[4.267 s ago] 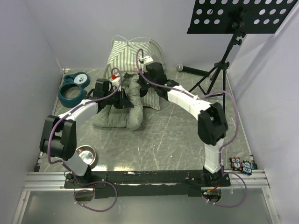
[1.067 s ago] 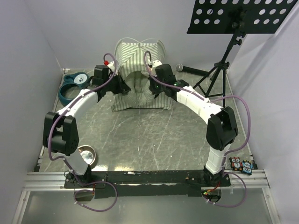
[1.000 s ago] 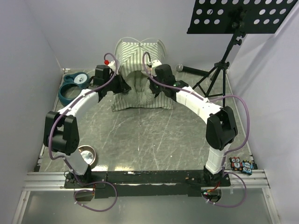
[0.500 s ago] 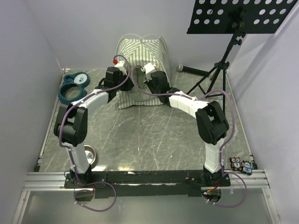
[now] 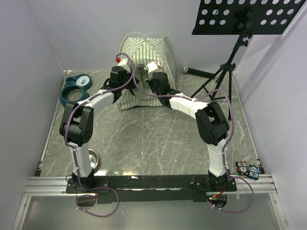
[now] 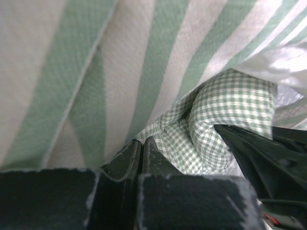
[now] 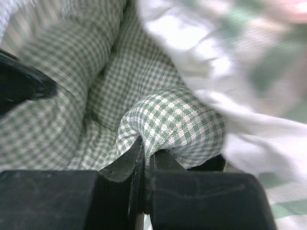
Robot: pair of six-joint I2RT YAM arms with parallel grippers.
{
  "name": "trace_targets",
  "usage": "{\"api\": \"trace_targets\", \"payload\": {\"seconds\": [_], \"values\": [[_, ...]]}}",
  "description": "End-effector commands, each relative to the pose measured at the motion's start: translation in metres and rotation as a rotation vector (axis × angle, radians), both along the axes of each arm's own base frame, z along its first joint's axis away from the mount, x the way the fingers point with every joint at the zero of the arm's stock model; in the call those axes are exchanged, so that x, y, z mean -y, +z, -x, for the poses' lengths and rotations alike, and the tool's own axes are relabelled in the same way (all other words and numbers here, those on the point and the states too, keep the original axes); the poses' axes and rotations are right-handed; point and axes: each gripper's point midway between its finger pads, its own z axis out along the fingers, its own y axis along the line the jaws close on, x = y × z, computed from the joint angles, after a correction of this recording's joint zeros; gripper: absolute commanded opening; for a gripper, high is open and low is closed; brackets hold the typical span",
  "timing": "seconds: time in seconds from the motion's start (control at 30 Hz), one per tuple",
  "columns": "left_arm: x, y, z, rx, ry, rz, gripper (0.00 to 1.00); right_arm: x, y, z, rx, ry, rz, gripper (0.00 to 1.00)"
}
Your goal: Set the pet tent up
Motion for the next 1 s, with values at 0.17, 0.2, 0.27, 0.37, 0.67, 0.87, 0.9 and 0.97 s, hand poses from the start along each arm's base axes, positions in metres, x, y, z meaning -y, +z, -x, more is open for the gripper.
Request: {"api": "trace_targets", "payload": {"seconds": [0.17,0.2,0.27,0.37,0.67,0.87,0.9,0.97], "values": [[-0.023,0.055,-0.033,0.197,0.123,0.182,0.01,0.021,0.055,-0.024,0.157,-0.117,-0.262,0.0],[-0.028,0.048,-0.036,0.185,0.133,0.194,0.01,0.024,0.053,-0.028,0.183,-0.131,-0.256,0.0],[-0.032,0.032,-0.043,0.158,0.153,0.142,0.01,0.027,0.043,-0.032,0.223,-0.139,-0.201,0.0],[-0.043,0.011,-0.049,0.145,0.188,0.039,0.01,0.024,0.025,-0.035,0.258,-0.109,-0.089,0.0],[-0.064,-0.015,-0.018,0.056,0.109,-0.246,0.16,0.015,-0.011,0.017,-0.036,0.104,0.015,0.34],[-0.074,-0.002,0.006,0.027,0.057,-0.257,0.5,0.01,0.006,0.06,-0.122,0.226,-0.031,0.74],[-0.073,0.005,0.01,0.037,0.036,-0.24,0.54,0.01,0.01,0.065,-0.129,0.24,-0.04,0.78],[-0.067,0.015,0.02,0.054,-0.016,-0.219,0.56,0.007,0.017,0.076,-0.148,0.292,-0.067,0.82]]}}
